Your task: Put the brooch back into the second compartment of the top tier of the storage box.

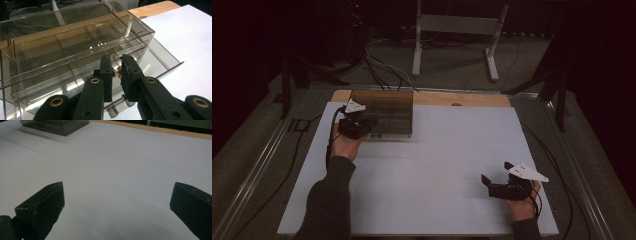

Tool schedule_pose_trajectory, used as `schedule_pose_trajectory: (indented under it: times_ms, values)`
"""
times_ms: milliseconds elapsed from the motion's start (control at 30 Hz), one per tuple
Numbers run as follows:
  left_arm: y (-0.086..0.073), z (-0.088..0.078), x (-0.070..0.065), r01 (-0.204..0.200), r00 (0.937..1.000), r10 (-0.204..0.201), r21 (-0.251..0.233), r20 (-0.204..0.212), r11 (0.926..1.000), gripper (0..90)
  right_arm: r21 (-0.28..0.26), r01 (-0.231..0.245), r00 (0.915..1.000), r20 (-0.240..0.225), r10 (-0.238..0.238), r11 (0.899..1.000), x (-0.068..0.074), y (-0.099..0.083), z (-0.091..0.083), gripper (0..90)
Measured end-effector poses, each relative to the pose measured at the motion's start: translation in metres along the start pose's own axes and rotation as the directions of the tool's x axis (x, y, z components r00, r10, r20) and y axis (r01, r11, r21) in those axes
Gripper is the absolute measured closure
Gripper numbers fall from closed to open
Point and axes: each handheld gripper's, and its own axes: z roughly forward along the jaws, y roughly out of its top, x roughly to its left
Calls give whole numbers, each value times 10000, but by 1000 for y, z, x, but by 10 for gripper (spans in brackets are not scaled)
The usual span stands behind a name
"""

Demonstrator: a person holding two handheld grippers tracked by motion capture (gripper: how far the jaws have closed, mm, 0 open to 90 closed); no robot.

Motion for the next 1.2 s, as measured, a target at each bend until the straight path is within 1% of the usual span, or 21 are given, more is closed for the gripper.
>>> schedule_pose_trajectory:
  times_ms: [300, 733, 1033, 1133, 1200]
  values:
    - [-2, 9, 2, 133, 9999, -131, 231, -95, 9996, 808, 2, 1, 10000, -8, -1, 10000, 0, 0, 0, 2]
    - [2, 17, 2, 49, 9999, -40, 584, -152, 9983, 807, 8, -7, 10000, -21, 7, 10000, -1, 0, 0, 2]
    - [0, 24, 4, 191, 9997, -177, 820, -173, 9964, 807, 3, -15, 10000, -19, 15, 10000, -1, 0, 0, 2]
    - [-1, 27, 4, 143, 9997, -122, 987, -222, 9950, 807, 7, 13, 10000, -18, -13, 10000, -1, 0, 0, 2]
    - [-1, 27, 4, 190, 9996, -169, 1008, -216, 9947, 807, 16, -6, 10000, -17, 6, 10000, -1, 0, 0, 2]
